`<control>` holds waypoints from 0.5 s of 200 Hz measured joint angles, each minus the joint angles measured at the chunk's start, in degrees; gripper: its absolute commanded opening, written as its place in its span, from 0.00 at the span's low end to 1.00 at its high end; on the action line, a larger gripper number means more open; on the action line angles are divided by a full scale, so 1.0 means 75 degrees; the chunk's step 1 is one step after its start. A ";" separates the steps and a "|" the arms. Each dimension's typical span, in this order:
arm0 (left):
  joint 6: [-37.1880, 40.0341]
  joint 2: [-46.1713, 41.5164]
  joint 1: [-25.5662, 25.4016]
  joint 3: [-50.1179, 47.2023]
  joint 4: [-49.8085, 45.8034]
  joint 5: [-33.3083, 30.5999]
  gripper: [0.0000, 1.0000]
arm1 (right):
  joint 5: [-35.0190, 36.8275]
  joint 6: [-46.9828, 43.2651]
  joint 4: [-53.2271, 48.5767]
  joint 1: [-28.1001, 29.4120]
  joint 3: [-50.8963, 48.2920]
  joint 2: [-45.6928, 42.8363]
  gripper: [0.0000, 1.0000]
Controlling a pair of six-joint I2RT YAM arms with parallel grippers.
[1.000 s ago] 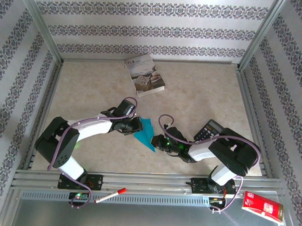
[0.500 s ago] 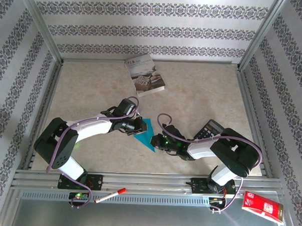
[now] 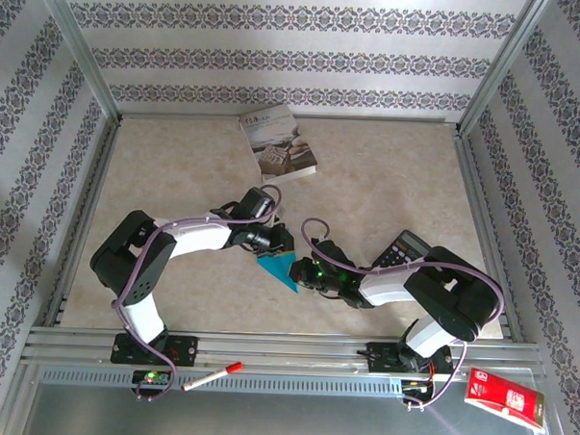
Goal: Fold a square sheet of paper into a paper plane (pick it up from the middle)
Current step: Perform the fourth fold on the wing at the bottom-center of the table.
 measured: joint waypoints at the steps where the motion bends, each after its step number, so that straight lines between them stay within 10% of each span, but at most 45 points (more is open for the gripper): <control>1: 0.0000 0.0009 0.0000 0.0000 0.0000 -0.0006 0.14 | -0.0003 0.0000 0.0000 0.0000 0.0000 0.0000 0.00; 100: 0.0003 0.0221 0.0117 -0.0064 0.0061 -0.0143 0.13 | -0.0003 0.0000 -0.0017 0.0000 0.0006 0.0000 0.00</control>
